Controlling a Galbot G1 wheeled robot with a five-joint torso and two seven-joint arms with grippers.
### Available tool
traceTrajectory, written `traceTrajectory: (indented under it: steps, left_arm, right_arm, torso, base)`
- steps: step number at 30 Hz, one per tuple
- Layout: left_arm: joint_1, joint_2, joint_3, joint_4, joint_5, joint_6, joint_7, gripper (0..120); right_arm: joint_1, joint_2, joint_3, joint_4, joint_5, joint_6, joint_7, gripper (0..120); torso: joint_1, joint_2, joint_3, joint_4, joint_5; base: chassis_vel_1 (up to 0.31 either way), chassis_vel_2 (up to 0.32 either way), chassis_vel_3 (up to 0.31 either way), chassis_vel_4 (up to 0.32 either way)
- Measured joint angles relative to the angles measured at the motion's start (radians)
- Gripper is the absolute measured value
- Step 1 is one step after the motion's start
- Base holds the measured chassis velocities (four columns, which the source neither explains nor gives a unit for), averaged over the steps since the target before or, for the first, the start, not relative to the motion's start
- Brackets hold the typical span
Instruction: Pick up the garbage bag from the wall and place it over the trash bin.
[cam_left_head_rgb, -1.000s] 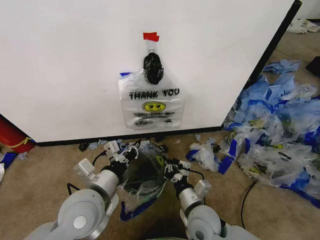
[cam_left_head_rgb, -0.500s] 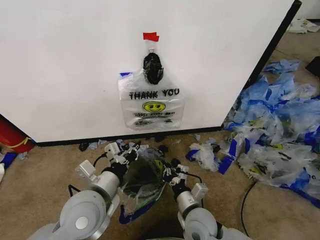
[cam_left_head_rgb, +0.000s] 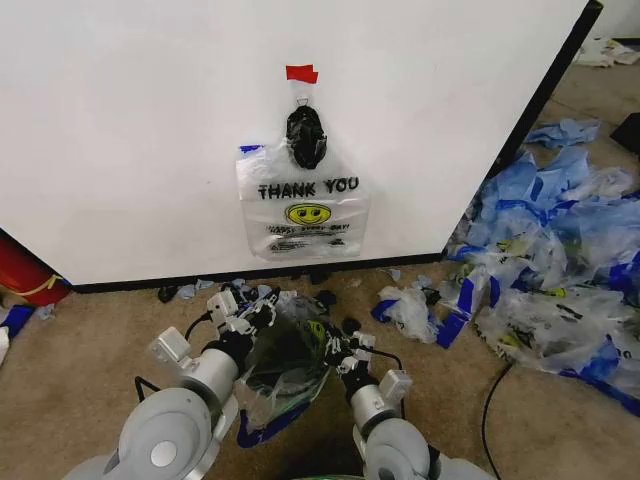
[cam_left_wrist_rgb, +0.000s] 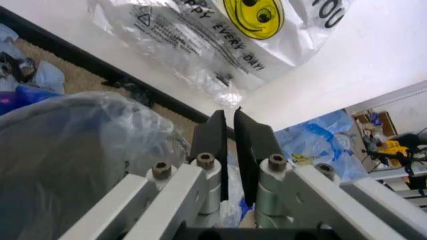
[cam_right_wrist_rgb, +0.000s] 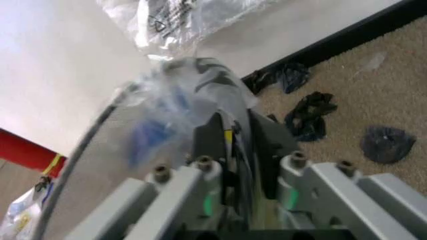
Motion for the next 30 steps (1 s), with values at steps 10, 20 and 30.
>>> traceTrajectory:
  steps: [10, 20, 30]
  left_arm:
    - [0.010, -0.006, 0.000, 0.001, 0.011, 0.000, 0.003, 11]
    - [0.025, -0.015, -0.004, -0.002, 0.021, 0.000, 0.004, 11]
    - [0.042, -0.032, -0.004, 0.000, 0.041, 0.000, 0.009, 11]
  right_arm:
    - [-0.030, -0.027, 0.004, 0.039, -0.050, 0.013, -0.020, 51]
    - [-0.057, -0.051, 0.010, 0.056, -0.104, 0.024, -0.032, 86]
    - [-0.116, -0.083, 0.050, 0.078, -0.154, 0.032, -0.034, 97]
  torso:
    - [0.000, 0.000, 0.000, 0.0000, 0.0000]
    - [0.000, 0.000, 0.000, 0.0000, 0.0000]
    - [0.000, 0.000, 0.000, 0.0000, 0.0001]
  base:
    - [0.000, 0.000, 0.000, 0.000]
    - [0.000, 0.000, 0.000, 0.000]
    - [0.000, 0.000, 0.000, 0.000]
